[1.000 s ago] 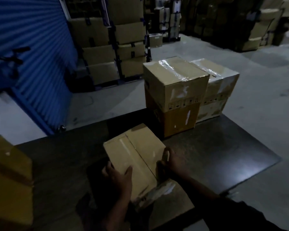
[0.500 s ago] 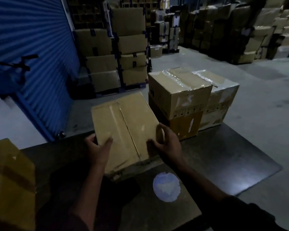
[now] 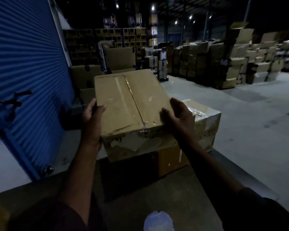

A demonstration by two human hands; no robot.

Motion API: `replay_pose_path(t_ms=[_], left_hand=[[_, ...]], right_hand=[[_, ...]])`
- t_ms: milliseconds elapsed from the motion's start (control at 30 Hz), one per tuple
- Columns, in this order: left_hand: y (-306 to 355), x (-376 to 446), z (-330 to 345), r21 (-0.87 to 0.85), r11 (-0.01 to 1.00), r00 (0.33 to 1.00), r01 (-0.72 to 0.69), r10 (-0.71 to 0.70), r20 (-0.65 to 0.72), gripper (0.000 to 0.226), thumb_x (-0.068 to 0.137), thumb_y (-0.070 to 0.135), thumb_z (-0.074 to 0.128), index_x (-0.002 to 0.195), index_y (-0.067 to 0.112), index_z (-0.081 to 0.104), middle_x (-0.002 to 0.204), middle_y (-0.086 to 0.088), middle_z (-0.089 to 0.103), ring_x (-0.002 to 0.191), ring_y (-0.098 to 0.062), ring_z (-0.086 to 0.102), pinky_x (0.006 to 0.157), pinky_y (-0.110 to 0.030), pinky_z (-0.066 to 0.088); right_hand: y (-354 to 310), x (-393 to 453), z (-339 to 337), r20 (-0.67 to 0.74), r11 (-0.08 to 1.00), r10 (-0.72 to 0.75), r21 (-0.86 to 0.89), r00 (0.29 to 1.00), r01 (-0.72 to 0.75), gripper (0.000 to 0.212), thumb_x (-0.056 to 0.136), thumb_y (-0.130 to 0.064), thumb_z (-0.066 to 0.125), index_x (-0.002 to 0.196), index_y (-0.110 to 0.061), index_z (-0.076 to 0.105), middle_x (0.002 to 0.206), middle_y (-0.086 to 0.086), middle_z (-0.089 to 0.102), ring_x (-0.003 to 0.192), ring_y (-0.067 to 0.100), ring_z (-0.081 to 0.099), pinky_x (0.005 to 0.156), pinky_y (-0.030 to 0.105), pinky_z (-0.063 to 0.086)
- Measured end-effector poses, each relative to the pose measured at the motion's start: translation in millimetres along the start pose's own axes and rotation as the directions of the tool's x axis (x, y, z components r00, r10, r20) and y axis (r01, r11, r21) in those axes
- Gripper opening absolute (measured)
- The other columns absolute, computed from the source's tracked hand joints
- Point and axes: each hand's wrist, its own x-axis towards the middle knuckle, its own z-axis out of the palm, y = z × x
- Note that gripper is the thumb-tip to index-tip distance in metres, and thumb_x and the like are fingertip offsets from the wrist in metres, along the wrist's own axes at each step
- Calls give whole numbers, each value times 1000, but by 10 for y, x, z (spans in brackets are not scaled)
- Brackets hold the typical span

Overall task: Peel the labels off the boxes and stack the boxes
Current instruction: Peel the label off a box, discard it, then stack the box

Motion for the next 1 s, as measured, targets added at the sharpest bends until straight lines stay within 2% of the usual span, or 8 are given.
replay_pose_path(t_ms=[133, 267, 400, 567, 667, 800, 900, 1000], left_hand=[[-46, 173, 722, -14, 1000, 1000, 8, -8, 4, 56, 95, 25, 56, 147, 20, 38, 133, -2, 54, 95, -3, 55, 72, -20, 45], [-196, 300, 1520, 13, 1000, 999, 1, -2, 47, 60, 90, 26, 59, 147, 18, 40, 134, -3, 55, 98, -6, 56, 71, -18, 44], [-311, 458, 2399, 15, 999, 995, 29, -30, 97, 83, 69, 40, 57, 147, 19, 39, 136, -4, 54, 117, -20, 55, 92, -32, 48], [-514, 686, 3462, -5, 998, 986, 58, -56, 159, 74, 80, 27, 58, 149, 15, 35, 134, -6, 54, 101, -12, 56, 74, -22, 46], [-705, 797, 3939, 22, 994, 982, 110, -112, 150, 68, 86, 21, 57, 150, 15, 33, 134, -6, 53, 101, -14, 55, 73, -22, 45], [-1002, 942, 4314, 28, 983, 968, 181, -183, 169, 90, 64, 43, 59, 147, 17, 36, 142, -14, 49, 122, -31, 51, 98, -43, 47], [-1115, 1043, 4528, 16, 979, 967, 201, -201, 158, 88, 68, 41, 57, 149, 17, 33, 143, -13, 47, 125, -31, 49, 101, -44, 44], [-1247, 1214, 4768, 7, 982, 965, 191, -189, 182, 88, 61, 46, 59, 141, 16, 41, 141, -17, 49, 125, -38, 49, 101, -53, 43]], right_hand=[[39, 459, -493, -70, 995, -38, -97, 997, 31, 59, 85, -31, 70, 138, -16, 48, 138, 2, 55, 123, 11, 54, 102, 40, 49], [297, 1021, -1049, -161, 982, -89, -182, 983, 59, 49, 83, -38, 70, 127, -20, 56, 126, 3, 59, 112, 13, 60, 89, 41, 57], [603, 1680, -1645, -238, 975, -84, -218, 968, 31, 43, 83, -38, 70, 122, -21, 61, 119, 2, 63, 103, 11, 64, 84, 39, 59], [933, 2432, -2296, -276, 963, -64, -269, 959, -13, 39, 84, -34, 70, 119, -18, 65, 116, 2, 68, 102, 9, 65, 90, 38, 57], [1139, 2783, -2540, -276, 961, -52, -275, 960, -27, 37, 86, -30, 70, 119, -15, 66, 116, 3, 70, 101, 4, 64, 92, 31, 55], [1427, 3143, -2718, -247, 962, -24, -269, 969, -45, 37, 86, -28, 70, 121, -17, 65, 120, 3, 68, 100, 3, 60, 95, 31, 53], [1582, 3396, -2825, -245, 968, -7, -244, 970, -55, 37, 86, -30, 70, 121, -19, 65, 120, 2, 68, 103, 6, 61, 96, 37, 53], [1694, 3670, -2943, -264, 971, 0, -232, 965, -63, 36, 85, -33, 69, 118, -20, 67, 117, 2, 69, 102, 7, 64, 95, 38, 54]])
